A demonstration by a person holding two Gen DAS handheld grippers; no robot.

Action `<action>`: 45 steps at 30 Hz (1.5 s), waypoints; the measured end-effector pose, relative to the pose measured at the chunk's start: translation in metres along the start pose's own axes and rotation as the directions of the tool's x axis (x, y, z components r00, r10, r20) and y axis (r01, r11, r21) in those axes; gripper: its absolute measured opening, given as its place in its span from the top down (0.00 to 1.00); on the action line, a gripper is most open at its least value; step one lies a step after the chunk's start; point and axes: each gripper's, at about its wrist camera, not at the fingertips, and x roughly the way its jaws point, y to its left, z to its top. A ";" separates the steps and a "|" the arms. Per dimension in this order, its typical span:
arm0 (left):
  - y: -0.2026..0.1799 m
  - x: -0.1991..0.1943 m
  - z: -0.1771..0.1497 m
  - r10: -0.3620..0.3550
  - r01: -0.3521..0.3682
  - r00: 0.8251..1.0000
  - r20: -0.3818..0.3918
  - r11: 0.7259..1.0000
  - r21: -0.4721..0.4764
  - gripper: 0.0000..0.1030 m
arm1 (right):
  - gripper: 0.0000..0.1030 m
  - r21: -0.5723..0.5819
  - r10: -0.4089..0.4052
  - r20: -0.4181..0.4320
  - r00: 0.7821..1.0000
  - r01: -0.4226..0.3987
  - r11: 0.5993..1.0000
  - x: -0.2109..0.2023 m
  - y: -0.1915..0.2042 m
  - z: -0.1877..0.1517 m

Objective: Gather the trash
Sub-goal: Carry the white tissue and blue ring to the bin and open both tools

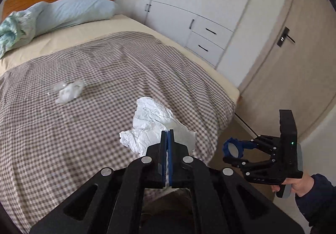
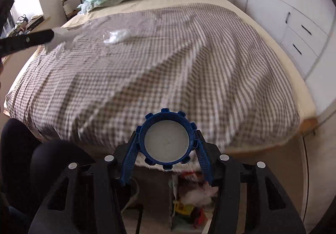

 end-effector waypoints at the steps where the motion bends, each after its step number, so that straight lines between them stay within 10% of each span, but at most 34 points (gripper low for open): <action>1: -0.015 0.006 -0.002 -0.012 0.012 1.000 -0.014 1.000 0.020 1.00 | 0.50 0.009 -0.017 -0.014 1.000 0.017 1.000 0.000 -0.008 -0.017; 14: -0.135 0.128 -0.053 -0.069 0.113 0.954 -0.293 0.985 0.133 1.00 | 0.50 0.271 0.000 -0.254 0.967 0.071 0.960 0.085 -0.066 -0.203; 22: -0.160 0.182 -0.083 -0.050 0.122 0.911 -0.409 0.981 0.153 1.00 | 0.41 0.202 -0.064 -0.376 0.924 0.149 0.968 0.159 -0.064 -0.234; 28: -0.169 0.211 -0.103 -0.033 0.125 0.878 -0.477 0.979 0.163 1.00 | 0.41 0.180 -0.101 -0.343 0.934 0.171 0.969 0.153 -0.074 -0.245; 33: -0.174 0.239 -0.120 -0.019 0.131 0.833 -0.553 0.978 0.163 1.00 | 0.41 0.320 -0.055 -0.232 0.971 0.129 0.939 0.102 -0.104 -0.239; 45: -0.203 0.311 -0.157 0.004 0.171 0.694 -0.720 0.970 0.170 1.00 | 0.37 0.462 -0.076 -0.175 0.982 0.150 0.874 0.064 -0.149 -0.240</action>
